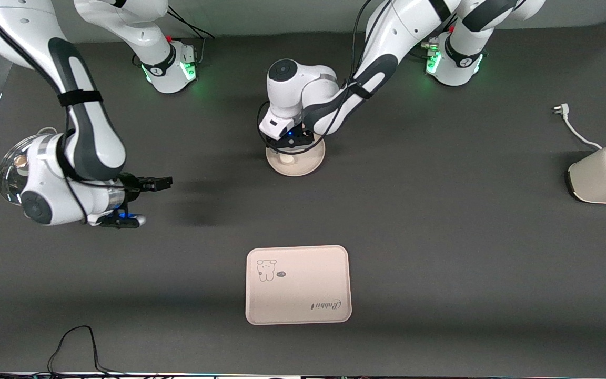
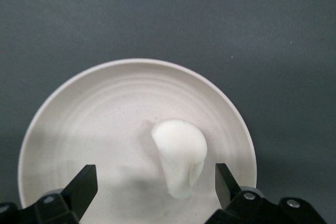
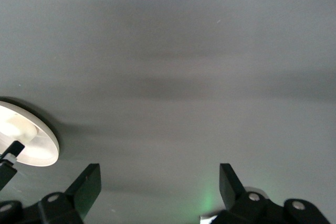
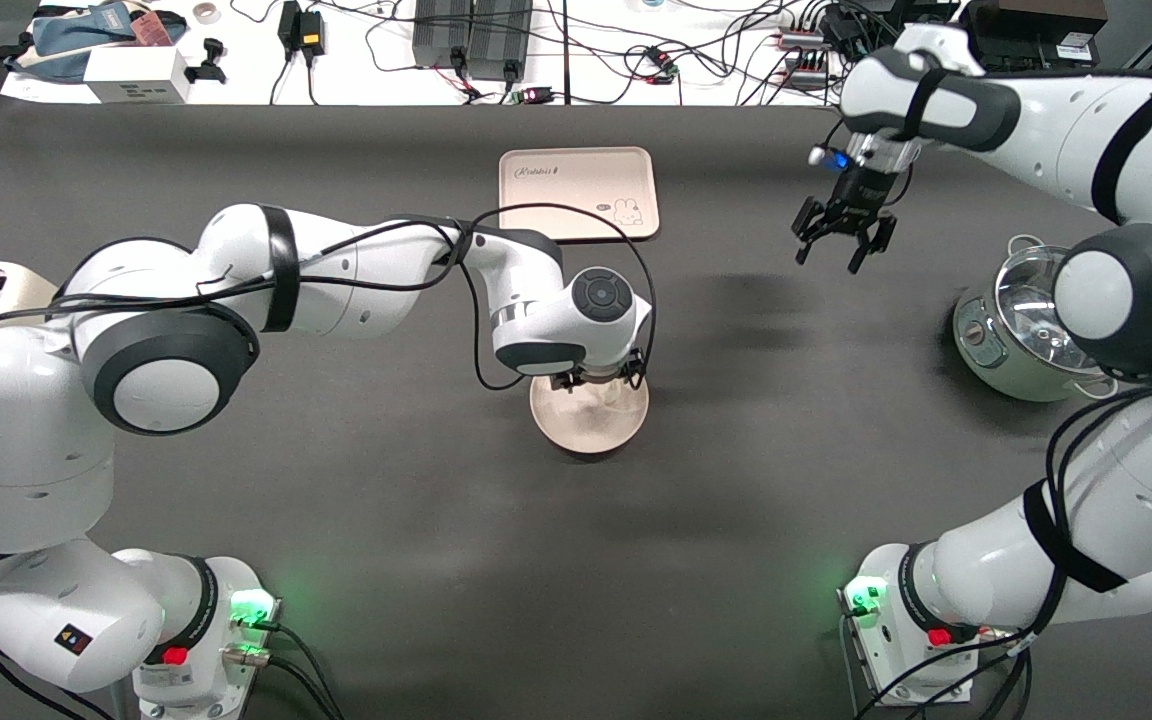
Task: Place bun in plate and plate on tray
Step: 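Lower the bun onto the plate and open the left gripper, then withdraw the left gripper while the right gripper reaches the plate rim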
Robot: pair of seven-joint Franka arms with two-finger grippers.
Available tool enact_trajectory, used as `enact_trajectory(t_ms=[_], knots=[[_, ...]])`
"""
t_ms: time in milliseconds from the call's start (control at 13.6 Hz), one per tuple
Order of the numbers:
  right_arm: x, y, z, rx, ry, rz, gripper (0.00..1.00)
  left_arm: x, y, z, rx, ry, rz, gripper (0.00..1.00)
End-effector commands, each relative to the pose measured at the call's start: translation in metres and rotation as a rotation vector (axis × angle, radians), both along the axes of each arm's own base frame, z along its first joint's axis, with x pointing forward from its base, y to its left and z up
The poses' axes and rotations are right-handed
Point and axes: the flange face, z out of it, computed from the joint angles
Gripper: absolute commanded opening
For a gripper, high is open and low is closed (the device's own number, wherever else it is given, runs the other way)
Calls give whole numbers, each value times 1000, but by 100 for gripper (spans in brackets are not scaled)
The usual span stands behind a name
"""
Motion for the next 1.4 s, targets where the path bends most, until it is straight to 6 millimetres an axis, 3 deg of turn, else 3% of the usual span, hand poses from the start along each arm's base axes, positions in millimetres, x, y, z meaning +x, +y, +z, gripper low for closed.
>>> enact_trajectory(t_ms=[0,147,294,441,588,662,809,1029,1103,1250,1324], knots=[[-27,23,5,3,-18,5,100,17,12,49,64,-84,-2,100],[-30,21,-2,0,-8,2,100,59,40,94,101,-65,-51,100],[-29,20,-8,-2,-13,-3,100,127,90,165,72,32,-96,100],[-30,21,-11,-4,-15,-6,100,193,160,228,81,82,-139,100],[-34,20,-16,-5,-20,-16,100,256,253,269,74,120,-234,100],[-41,21,-24,26,-25,-61,100,278,297,282,63,128,-266,100],[-55,37,-39,50,-57,-97,100,287,362,307,88,146,-192,100],[-71,65,-57,52,-79,-127,100,275,416,339,100,196,-95,100],[-75,73,-60,49,-86,-115,100,277,444,341,56,224,-44,100],[-85,82,-73,34,-110,-138,100,278,484,352,44,221,-69,100],[-89,97,-74,47,-122,-144,100,275,501,359,51,213,-94,100]])
